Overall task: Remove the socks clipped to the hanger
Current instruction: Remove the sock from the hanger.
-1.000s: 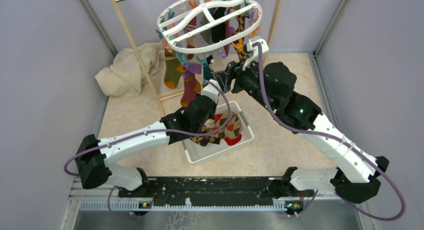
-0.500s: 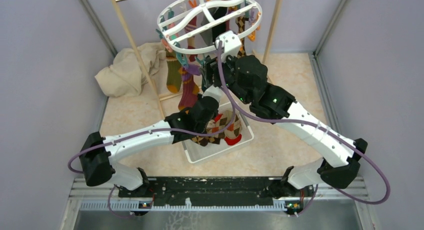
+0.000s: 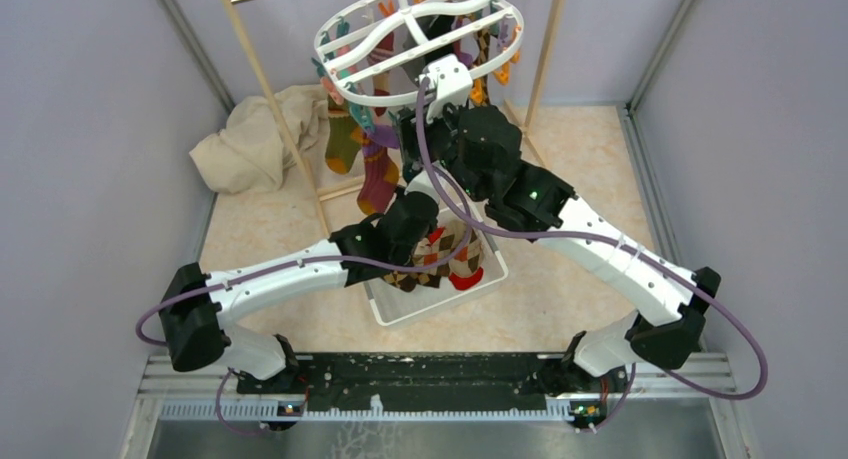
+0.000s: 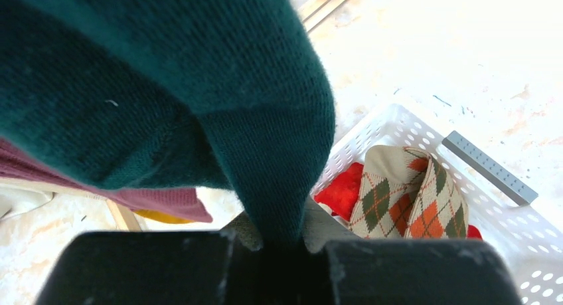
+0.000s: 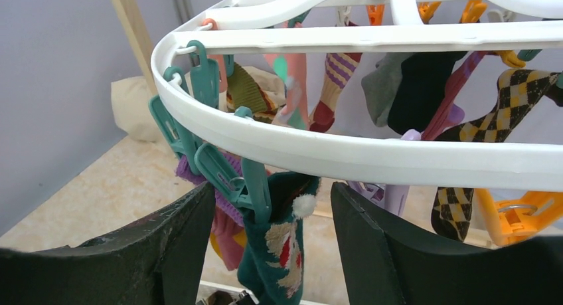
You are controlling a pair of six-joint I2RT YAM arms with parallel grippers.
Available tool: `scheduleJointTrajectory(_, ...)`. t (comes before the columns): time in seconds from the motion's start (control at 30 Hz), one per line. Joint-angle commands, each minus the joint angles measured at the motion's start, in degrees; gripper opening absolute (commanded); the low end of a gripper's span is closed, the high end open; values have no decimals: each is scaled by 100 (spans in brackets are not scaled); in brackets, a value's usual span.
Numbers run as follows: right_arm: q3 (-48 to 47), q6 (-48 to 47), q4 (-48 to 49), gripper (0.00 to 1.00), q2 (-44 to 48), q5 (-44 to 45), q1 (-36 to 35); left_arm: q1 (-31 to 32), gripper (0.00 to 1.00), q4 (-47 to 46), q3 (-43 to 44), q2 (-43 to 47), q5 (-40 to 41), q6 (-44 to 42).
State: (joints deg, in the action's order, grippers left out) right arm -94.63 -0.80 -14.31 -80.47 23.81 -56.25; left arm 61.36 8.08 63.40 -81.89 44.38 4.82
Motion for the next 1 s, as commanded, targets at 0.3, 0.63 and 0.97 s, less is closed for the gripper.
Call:
scheduleJointTrajectory(0.3, -361, -242, 751, 67, -214, 59, -80, 60, 11, 32, 193, -119, 9, -41)
scheduleJointTrajectory(0.63, -516, -373, 1016, 69, -387, 140, -107, 60, 11, 41, 232, -128, 2, -111)
scheduleJointTrajectory(0.97, -602, -597, 1198, 68, -540, 300, -178, 67, 11, 45, 249, -149, -56, -104)
